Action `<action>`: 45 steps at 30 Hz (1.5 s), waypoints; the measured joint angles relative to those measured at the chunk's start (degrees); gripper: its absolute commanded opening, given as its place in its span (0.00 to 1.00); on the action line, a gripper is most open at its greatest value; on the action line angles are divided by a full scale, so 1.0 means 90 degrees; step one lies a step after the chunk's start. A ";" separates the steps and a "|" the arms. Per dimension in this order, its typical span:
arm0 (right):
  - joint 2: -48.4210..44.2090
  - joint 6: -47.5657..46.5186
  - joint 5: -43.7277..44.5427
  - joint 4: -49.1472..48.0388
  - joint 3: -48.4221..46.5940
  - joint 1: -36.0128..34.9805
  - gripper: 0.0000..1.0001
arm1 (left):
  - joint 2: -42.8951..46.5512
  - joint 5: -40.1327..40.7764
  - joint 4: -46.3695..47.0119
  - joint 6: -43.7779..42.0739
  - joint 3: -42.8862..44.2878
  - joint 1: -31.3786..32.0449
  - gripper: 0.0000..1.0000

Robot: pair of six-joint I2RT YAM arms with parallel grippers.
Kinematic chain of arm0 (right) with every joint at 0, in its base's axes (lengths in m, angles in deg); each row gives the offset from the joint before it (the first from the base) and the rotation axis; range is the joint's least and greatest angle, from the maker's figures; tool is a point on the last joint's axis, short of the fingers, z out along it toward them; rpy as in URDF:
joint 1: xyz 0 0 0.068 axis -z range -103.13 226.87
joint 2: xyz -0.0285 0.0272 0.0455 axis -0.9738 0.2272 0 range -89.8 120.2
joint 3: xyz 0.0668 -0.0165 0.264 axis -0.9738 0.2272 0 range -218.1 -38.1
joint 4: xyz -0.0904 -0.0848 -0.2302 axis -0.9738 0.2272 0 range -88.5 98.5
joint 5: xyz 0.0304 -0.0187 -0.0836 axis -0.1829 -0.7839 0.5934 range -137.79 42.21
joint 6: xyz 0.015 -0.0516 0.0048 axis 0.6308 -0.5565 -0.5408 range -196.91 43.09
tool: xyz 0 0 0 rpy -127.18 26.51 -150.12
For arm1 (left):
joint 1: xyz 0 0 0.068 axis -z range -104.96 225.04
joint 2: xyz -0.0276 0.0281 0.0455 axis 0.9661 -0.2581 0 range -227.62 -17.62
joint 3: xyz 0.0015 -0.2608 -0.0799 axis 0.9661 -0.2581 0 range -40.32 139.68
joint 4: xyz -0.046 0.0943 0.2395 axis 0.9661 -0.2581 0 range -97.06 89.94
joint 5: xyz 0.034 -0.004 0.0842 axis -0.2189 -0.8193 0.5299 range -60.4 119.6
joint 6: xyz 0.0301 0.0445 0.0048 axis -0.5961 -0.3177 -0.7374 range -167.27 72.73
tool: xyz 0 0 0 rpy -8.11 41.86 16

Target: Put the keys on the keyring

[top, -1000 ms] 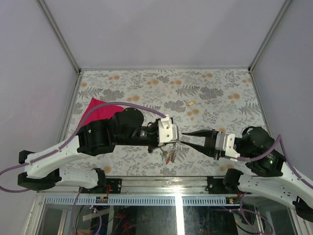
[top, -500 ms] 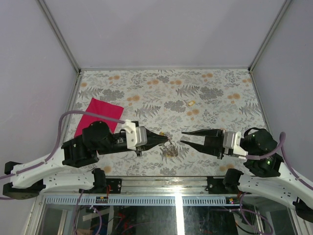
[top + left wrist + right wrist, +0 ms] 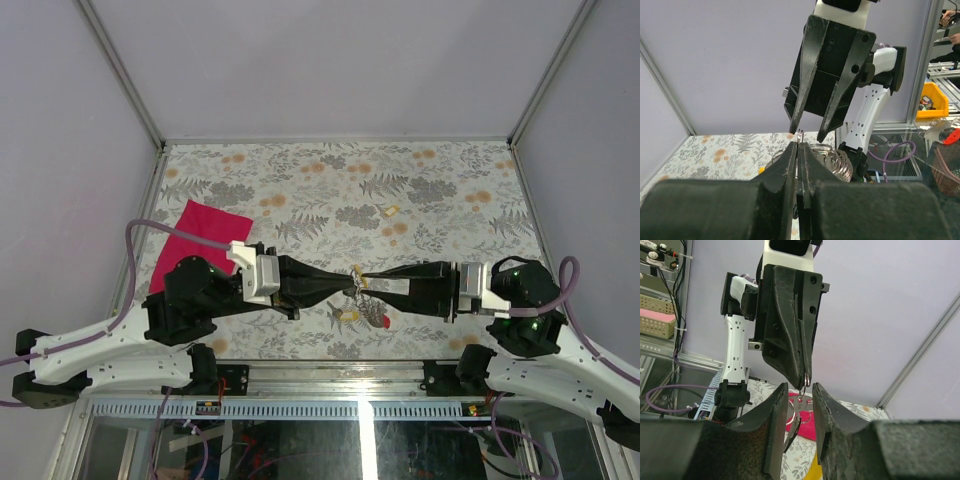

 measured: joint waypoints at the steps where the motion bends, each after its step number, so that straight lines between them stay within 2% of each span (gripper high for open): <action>1: -0.0015 0.0012 -0.0024 -0.0010 0.0007 0.0000 0.33 | 0.0002 -0.0010 0.0085 0.0015 -0.0019 0.0000 0.00; 23: -0.0010 0.0299 -0.0039 -0.0345 0.0136 0.0000 0.30 | 0.0029 -0.0272 0.0624 0.0158 -0.0131 0.0000 0.00; 34: 0.0182 0.0554 -0.0112 -0.0595 0.0153 0.0000 0.13 | 0.0029 -0.0274 0.0690 0.0163 -0.0131 0.0000 0.00; 41: 0.0231 0.0729 -0.0197 -0.0804 0.0197 0.0000 0.10 | 0.0029 -0.0274 0.0709 0.0168 -0.0131 0.0000 0.00; 45: 0.0233 0.0814 -0.0189 -0.0957 0.0257 0.0000 0.00 | 0.0029 -0.0274 0.0724 0.0170 -0.0131 0.0000 0.00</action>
